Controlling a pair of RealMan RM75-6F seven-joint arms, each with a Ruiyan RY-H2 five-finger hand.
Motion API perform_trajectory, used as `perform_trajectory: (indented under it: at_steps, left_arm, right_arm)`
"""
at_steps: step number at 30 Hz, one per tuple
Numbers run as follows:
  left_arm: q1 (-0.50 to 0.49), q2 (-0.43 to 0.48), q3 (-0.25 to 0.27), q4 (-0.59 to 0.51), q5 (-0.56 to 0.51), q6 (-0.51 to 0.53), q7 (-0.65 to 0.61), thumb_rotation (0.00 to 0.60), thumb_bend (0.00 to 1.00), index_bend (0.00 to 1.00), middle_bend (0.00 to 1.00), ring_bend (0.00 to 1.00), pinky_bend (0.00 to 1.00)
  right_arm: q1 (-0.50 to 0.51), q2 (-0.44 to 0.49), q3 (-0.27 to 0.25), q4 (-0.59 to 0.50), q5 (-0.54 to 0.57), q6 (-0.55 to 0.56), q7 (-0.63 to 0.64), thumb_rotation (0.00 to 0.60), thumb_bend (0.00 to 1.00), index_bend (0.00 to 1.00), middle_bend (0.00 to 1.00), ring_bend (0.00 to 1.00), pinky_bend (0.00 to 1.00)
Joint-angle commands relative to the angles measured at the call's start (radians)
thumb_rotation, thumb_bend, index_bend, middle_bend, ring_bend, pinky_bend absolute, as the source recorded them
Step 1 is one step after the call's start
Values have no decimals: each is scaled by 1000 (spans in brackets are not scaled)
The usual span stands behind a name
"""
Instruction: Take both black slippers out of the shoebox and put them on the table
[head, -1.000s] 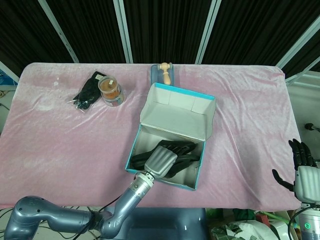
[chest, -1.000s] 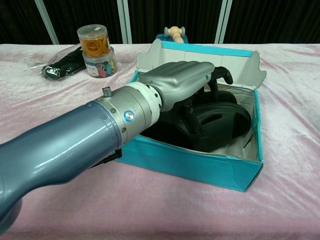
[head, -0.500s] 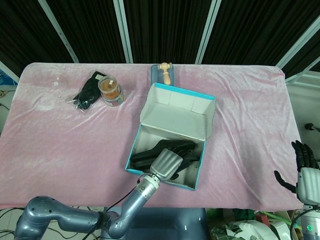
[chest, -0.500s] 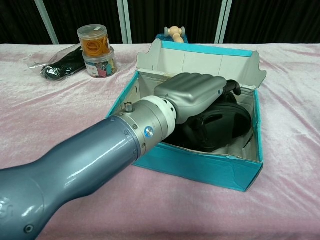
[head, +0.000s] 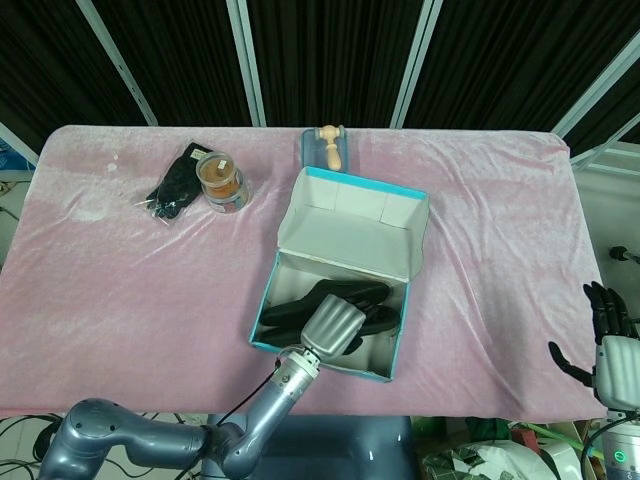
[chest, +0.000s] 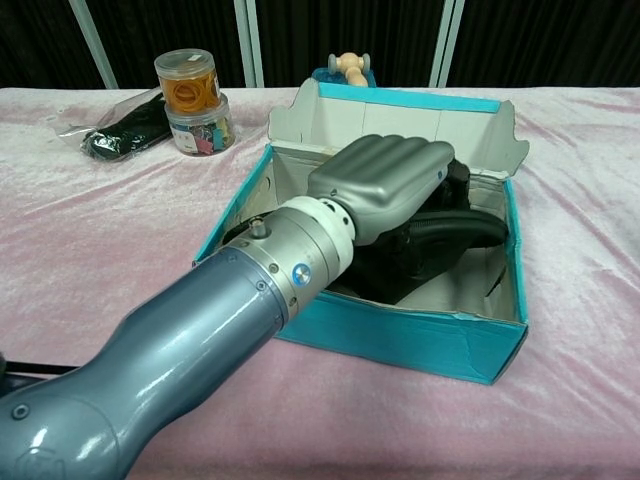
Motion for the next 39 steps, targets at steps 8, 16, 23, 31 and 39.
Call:
perform_trajectory:
  at_steps: [8, 16, 23, 31, 39]
  left_arm:
    - [73, 63, -54, -164, -14, 39, -135, 600, 323, 480, 578, 587, 748]
    - [127, 109, -80, -252, 57, 70, -357, 600, 323, 479, 583, 587, 748]
    - [160, 203, -91, -385, 111, 68, -465, 600, 323, 475, 585, 587, 748]
    - [214, 318, -81, -499, 190, 125, -476, 600, 322, 469, 586, 586, 748]
    - [346, 594, -61, -595, 126, 227, -201, 600, 321, 471, 592, 580, 748]
  right_arm:
    - [0, 0, 2, -1, -1, -1, 2, 600, 171, 85, 52, 11, 217]
    - [3, -2, 4, 6, -1, -8, 10, 600, 171, 85, 51, 11, 217]
    - [5, 2, 7, 3, -1, -11, 11, 600, 171, 85, 52, 12, 217]
    - [10, 3, 12, 5, -1, -16, 16, 600, 171, 85, 52, 12, 217]
    - [20, -1, 14, 19, 1, -31, 25, 600, 171, 85, 52, 12, 217]
